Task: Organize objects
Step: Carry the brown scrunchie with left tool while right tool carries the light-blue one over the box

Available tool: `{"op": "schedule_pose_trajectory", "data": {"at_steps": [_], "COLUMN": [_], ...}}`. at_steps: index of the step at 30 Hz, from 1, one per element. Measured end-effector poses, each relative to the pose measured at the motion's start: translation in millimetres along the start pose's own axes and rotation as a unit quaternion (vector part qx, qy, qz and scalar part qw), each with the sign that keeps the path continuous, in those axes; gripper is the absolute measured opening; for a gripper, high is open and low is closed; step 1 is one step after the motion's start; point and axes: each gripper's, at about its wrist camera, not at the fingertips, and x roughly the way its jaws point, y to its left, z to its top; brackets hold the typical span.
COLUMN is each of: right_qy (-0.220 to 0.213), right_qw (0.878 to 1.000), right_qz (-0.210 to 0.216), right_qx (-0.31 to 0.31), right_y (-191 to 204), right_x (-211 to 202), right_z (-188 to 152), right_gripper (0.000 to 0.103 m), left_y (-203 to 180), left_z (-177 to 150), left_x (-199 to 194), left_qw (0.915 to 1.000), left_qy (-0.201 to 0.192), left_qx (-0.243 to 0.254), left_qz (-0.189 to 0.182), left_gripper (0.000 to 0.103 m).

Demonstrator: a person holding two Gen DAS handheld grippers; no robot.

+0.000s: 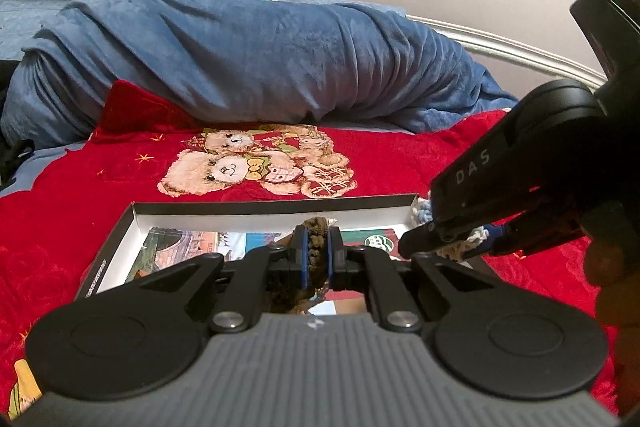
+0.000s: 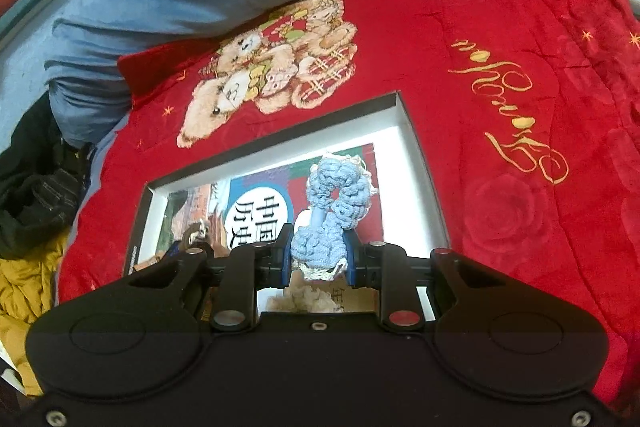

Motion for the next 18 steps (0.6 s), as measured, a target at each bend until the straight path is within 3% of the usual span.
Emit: {"op": "schedule_pose_trajectory", "data": {"at_steps": [8,18], "right_qy": [0.01,0.02], "right_qw": [1.0,1.0], "right_qz": [0.0,0.005], "right_qx": [-0.023,-0.023], "right_y": [12.1,12.9], "right_x": [6.6,12.4], "right_z": [-5.6,-5.0], "right_gripper": [0.024,0.024], "left_y": [0.2,-6.9], "left_z": [-4.8,-11.5], "left_x": [5.4,8.6], "left_qw": [0.9999,0.9993], "left_qy": [0.011,0.005], "left_qx": [0.0,0.037], "left_qz": [-0.004,-0.007], "left_gripper": [0.011,0.012]}}
